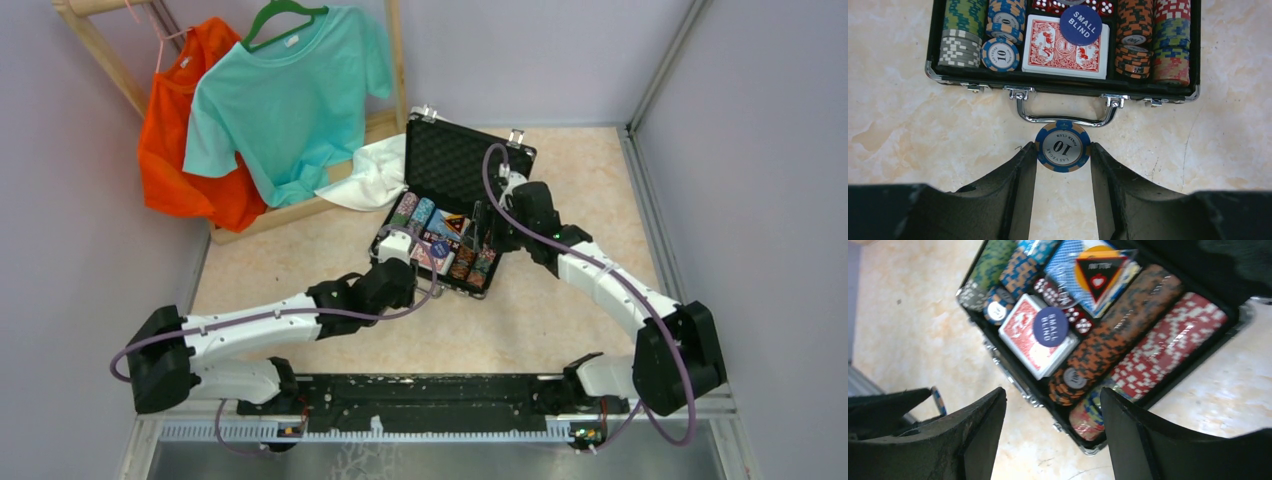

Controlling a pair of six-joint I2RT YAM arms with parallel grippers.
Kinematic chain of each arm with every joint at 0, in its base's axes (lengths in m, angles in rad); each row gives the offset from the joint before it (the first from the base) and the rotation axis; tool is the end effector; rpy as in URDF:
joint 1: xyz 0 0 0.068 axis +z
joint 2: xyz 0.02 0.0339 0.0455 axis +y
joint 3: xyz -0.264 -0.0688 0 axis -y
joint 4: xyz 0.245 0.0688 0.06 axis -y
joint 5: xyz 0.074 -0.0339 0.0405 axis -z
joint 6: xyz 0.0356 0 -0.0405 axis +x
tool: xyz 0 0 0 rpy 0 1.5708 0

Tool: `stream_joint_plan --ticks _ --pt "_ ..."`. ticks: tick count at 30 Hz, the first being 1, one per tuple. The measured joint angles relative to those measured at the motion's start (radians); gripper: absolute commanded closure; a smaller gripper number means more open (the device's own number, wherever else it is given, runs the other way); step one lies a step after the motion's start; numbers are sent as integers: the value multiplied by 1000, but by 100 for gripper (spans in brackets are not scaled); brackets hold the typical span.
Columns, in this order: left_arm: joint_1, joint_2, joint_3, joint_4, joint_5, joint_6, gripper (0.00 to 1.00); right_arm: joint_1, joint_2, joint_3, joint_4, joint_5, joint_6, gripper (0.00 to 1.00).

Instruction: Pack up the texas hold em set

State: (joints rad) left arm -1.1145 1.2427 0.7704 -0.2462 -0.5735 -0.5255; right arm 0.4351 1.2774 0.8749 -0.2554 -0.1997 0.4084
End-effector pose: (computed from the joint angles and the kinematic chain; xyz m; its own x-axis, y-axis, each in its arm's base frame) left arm 0.1313 -0.2237 0.2370 -0.5389 0.1416 -0.8304 0.3511 0.9338 -0.0687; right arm 0.2498 0.1239 0.2589 -0.7295 0.0902 -0.6780 -0.2896 0.8573 0.4256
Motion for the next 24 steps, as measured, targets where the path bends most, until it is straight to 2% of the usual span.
stream_joint_plan --ticks 7,14,24 --pt "0 -81 -64 69 -29 56 51 -1 26 -24 63 -246 17 42" --pt "0 -97 -68 100 -16 102 51 -1 63 -19 96 -456 2 45" --pt "0 -23 -68 111 83 129 50 23 134 43 112 -555 -7 45"
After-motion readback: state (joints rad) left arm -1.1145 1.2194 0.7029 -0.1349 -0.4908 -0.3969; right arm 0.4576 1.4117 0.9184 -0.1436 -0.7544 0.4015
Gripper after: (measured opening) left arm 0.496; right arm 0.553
